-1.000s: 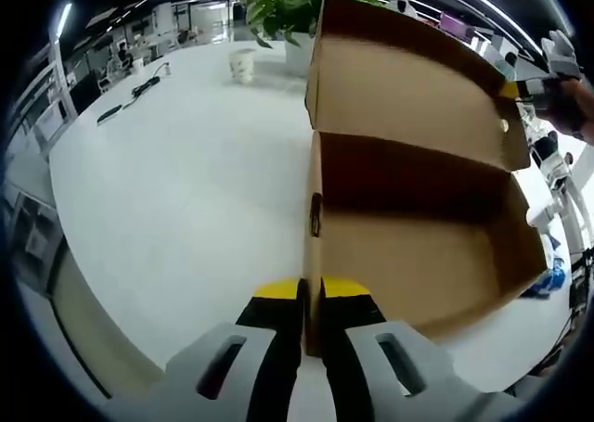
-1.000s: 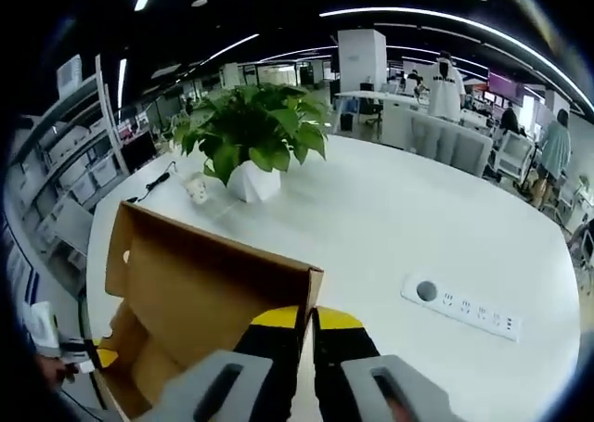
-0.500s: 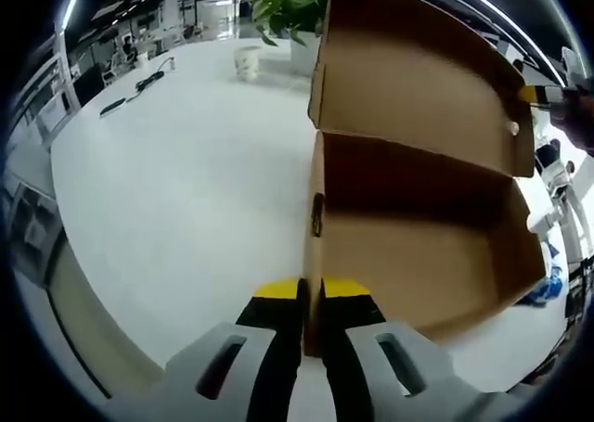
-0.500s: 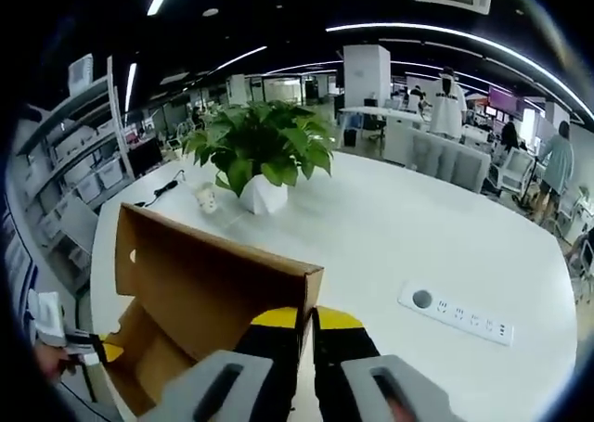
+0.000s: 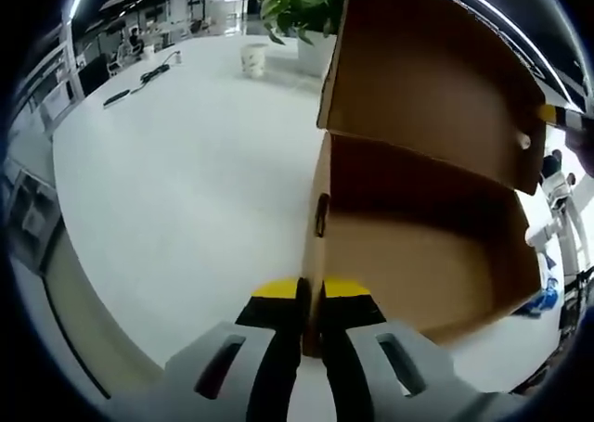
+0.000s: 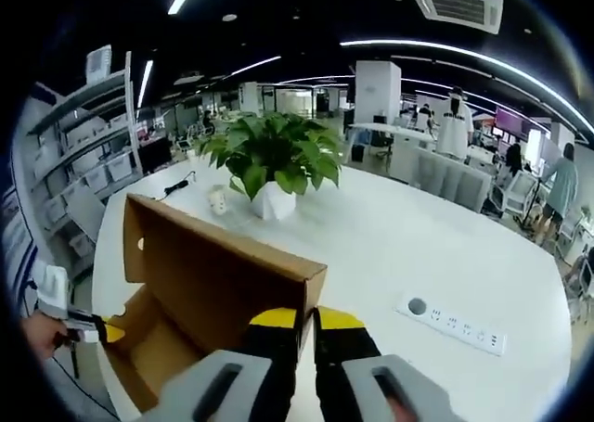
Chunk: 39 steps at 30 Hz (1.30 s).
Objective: Operate the shoe box by opening the lid, removing the specified soft item, and placing it in the target area until the item is outside and the box remains undamaged.
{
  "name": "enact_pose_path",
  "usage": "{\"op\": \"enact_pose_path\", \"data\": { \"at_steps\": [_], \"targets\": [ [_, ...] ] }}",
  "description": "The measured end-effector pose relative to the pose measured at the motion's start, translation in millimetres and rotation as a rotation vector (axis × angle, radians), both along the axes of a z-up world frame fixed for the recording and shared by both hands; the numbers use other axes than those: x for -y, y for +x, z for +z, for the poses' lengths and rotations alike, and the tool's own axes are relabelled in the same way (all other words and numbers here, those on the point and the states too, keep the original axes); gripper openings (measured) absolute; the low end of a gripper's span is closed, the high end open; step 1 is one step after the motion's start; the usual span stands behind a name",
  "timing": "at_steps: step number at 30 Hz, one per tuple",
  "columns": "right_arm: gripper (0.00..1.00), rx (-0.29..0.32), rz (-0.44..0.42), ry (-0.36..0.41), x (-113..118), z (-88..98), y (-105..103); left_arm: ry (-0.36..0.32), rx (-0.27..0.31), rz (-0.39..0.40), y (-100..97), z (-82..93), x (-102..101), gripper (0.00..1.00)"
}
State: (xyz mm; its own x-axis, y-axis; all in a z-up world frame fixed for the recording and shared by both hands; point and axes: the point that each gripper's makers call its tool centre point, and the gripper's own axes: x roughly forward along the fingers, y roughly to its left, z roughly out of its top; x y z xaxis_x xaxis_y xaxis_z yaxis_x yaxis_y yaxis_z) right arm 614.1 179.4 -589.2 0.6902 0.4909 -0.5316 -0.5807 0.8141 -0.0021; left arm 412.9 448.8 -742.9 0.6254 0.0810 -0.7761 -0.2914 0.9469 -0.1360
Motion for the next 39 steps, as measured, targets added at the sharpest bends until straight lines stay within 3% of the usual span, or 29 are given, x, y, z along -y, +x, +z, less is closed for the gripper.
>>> {"op": "enact_pose_path", "data": {
  "at_steps": [2, 7, 22, 39],
  "targets": [
    [0.0, 0.037, 0.025, 0.015, -2.5, 5.2, -6.2, -0.002, -0.001, 0.003, -0.1, 0.0, 0.3, 0.05],
    [0.0, 0.058, 0.031, -0.008, 1.2, 6.4, -17.9, -0.01, 0.001, 0.015, -0.5, 0.2, 0.9, 0.05],
    [0.0, 0.081, -0.011, 0.001, 5.0, 9.3, -50.1, -0.027, 0.01, 0.021, -0.8, 0.4, 0.5, 0.05],
    [0.0, 0.131, -0.033, 0.029, 13.4, 2.4, -85.0, -0.107, 0.051, 0.037, -1.0, 0.0, -0.6, 0.07]
  ]
}}
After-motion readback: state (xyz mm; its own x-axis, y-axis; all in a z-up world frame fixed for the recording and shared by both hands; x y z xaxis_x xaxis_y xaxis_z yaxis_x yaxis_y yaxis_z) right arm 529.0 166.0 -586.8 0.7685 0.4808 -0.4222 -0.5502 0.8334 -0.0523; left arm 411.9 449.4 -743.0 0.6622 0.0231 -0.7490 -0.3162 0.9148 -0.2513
